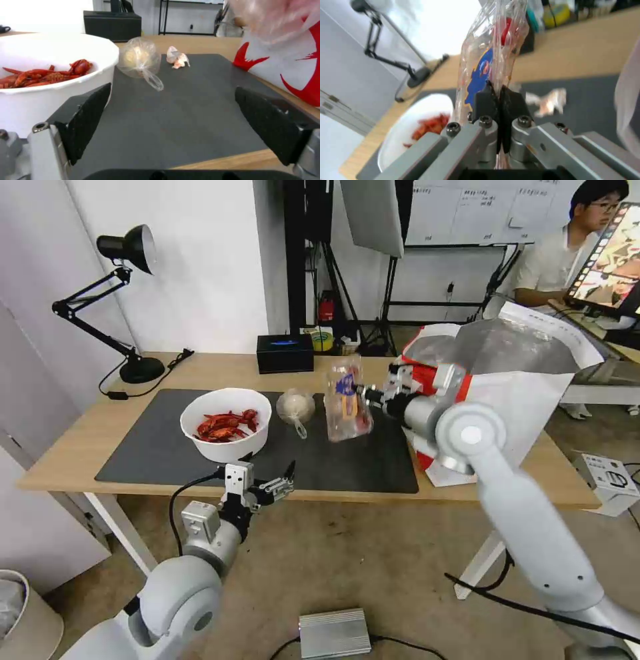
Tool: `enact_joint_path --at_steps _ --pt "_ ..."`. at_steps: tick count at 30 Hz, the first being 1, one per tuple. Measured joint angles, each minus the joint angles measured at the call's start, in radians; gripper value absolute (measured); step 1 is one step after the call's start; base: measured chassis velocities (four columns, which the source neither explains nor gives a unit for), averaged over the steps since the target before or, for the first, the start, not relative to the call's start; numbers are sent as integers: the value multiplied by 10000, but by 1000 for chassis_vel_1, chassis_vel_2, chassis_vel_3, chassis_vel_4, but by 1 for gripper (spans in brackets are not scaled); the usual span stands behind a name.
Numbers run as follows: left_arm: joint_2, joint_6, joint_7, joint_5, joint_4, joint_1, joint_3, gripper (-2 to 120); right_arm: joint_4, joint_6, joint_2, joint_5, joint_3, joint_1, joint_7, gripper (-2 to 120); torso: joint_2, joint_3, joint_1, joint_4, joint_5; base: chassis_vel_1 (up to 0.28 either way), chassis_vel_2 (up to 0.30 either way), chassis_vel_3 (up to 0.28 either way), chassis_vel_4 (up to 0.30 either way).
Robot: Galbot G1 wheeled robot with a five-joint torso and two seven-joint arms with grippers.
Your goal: Pick up the trash from the table and place it into the takeout bag.
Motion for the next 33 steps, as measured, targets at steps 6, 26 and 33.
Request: enact_joint_path --at_steps 6,26,33 --pt "-28 11 -19 2 39 -32 8 100 216 90 -205 234 172 353 173 0 0 0 0 -1 0 0 0 0 0" --pt "-21 25 -23 -9 151 -95 209 100 81 390 -1076 1155 1862 820 750 0 0 0 -1 -2 1 0 0 0 0" --pt "93 29 -23 -47 154 -194 258 100 -199 475 -1547 1516 2636 883 840 0 0 0 -2 -1 1 0 0 0 0"
